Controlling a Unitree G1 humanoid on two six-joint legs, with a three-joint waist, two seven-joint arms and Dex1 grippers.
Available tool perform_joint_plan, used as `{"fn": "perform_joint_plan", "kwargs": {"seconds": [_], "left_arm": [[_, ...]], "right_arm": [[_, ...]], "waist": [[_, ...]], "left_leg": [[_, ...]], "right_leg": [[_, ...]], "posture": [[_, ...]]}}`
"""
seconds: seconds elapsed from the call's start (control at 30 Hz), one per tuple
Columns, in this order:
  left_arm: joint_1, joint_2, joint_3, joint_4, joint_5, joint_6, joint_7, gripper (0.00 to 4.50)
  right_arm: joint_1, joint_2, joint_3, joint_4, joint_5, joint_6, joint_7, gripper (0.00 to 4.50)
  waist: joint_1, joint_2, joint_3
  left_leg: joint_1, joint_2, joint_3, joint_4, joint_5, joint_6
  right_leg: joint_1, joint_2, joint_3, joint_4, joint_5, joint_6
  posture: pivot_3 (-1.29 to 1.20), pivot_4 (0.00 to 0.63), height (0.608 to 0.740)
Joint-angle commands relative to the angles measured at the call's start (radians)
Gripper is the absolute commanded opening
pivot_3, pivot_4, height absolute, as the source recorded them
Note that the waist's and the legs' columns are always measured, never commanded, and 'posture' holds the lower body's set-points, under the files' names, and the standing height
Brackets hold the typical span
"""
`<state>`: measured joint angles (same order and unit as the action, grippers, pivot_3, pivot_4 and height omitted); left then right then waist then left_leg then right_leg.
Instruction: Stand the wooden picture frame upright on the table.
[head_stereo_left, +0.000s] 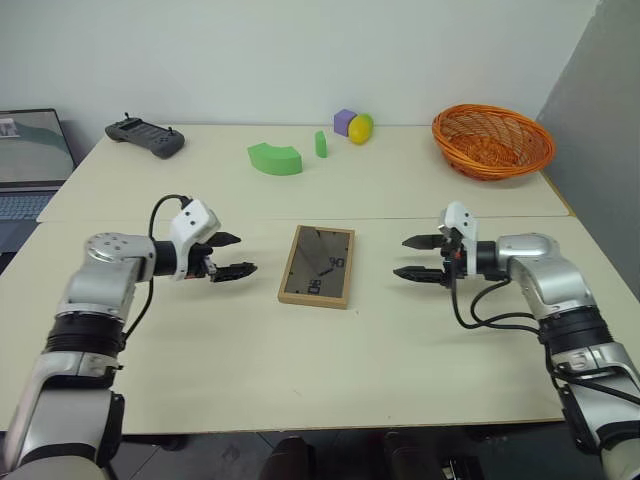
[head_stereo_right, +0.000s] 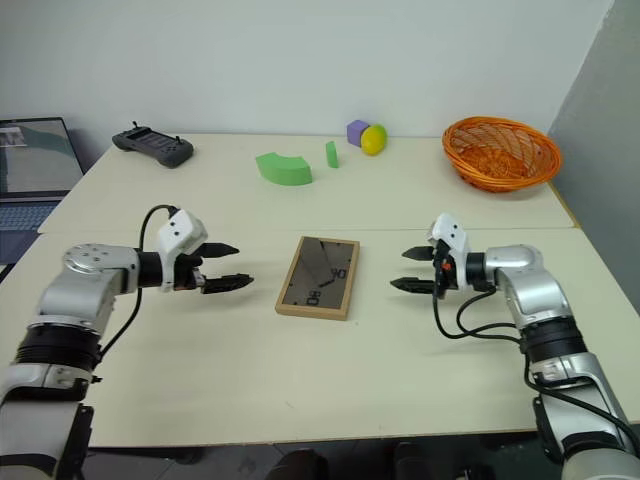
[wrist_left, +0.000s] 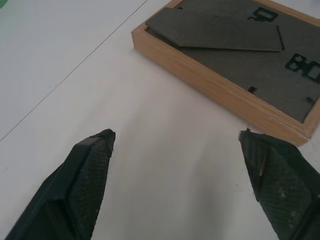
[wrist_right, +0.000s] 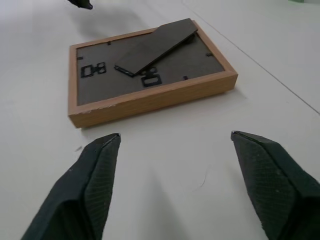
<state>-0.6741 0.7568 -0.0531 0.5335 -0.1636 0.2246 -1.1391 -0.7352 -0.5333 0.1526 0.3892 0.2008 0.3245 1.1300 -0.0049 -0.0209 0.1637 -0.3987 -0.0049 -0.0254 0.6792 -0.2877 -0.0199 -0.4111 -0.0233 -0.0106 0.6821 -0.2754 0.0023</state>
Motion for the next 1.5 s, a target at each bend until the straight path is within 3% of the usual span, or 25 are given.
{"fn": "perform_joint_plan", "kwargs": {"seconds": [0.03, 0.4, 0.5, 0.83, 1.13, 1.33, 1.5], "left_arm": [[-0.039, -0.028, 0.002, 0.054, 0.044, -0.071, 0.064, 3.09], [-0.034, -0.139, -0.071, 0.15, 0.167, -0.226, 0.166, 0.75], [-0.024, -0.165, -0.078, 0.109, 0.163, -0.215, 0.152, 0.04], [0.098, -0.156, -0.084, -0.324, 0.071, 0.045, 0.032, 0.04], [0.221, -0.038, -0.096, -0.564, 0.054, 0.163, -0.055, 0.04], [0.272, 0.088, -0.133, -0.535, 0.111, 0.12, -0.118, 0.04], [0.242, 0.098, -0.089, -0.426, 0.069, 0.155, -0.107, 0.04]], "right_arm": [[-0.033, 0.055, 0.01, 0.055, -0.07, -0.038, -0.127, 2.66], [-0.033, 0.215, 0.071, 0.133, -0.168, -0.146, -0.253, 0.03], [-0.032, 0.239, 0.077, 0.116, -0.17, -0.14, -0.248, 0.0], [0.052, 0.206, 0.118, -0.155, -0.154, -0.03, -0.187, 0.0], [0.184, 0.094, 0.149, -0.394, -0.137, 0.112, -0.103, 0.0], [0.189, 0.039, 0.15, -0.376, -0.164, 0.116, -0.112, 0.0], [0.177, 0.006, 0.122, -0.369, -0.148, 0.123, -0.105, 0.0]], "waist": [[0.0, 0.0, 0.0], [0.0, 0.0, 0.0], [0.0, 0.0, 0.0], [-0.004, 0.0, 0.0], [-0.004, 0.0, 0.0], [-0.004, 0.0, 0.0], [-0.002, 0.0, 0.0]], "left_leg": [[0.0, 0.0, 0.0, 0.0, 0.0, 0.0], [0.0, 0.0, 0.001, 0.0, 0.0, -0.001], [0.0, -0.001, 0.0, 0.0, 0.0, -0.001], [-0.001, -0.001, 0.0, 0.0, 0.0, -0.001], [0.0, -0.001, -0.001, 0.0, 0.0, 0.0], [0.0, -0.001, -0.001, -0.001, 0.0, 0.0], [0.001, -0.001, -0.001, -0.001, 0.0, 0.001]], "right_leg": [[0.0, 0.0, 0.0, 0.0, 0.0, 0.0], [-0.001, 0.0, 0.001, 0.001, 0.0, 0.0], [-0.001, 0.0, 0.001, 0.001, 0.0, 0.0], [-0.001, -0.001, 0.001, 0.001, 0.0, 0.0], [0.0, 0.0, 0.001, 0.0, 0.0, 0.0], [0.0, 0.0, 0.0, 0.001, 0.0, 0.0], [0.0, 0.0, 0.0, 0.0, 0.0, 0.0]], "posture": [[0.0, 0.15, 0.74], [0.0, 0.15, 0.74], [0.0, 0.15, 0.74], [0.0, 0.15, 0.74], [0.0, 0.15, 0.74], [0.0, 0.15, 0.74], [0.0, 0.15, 0.74]]}}
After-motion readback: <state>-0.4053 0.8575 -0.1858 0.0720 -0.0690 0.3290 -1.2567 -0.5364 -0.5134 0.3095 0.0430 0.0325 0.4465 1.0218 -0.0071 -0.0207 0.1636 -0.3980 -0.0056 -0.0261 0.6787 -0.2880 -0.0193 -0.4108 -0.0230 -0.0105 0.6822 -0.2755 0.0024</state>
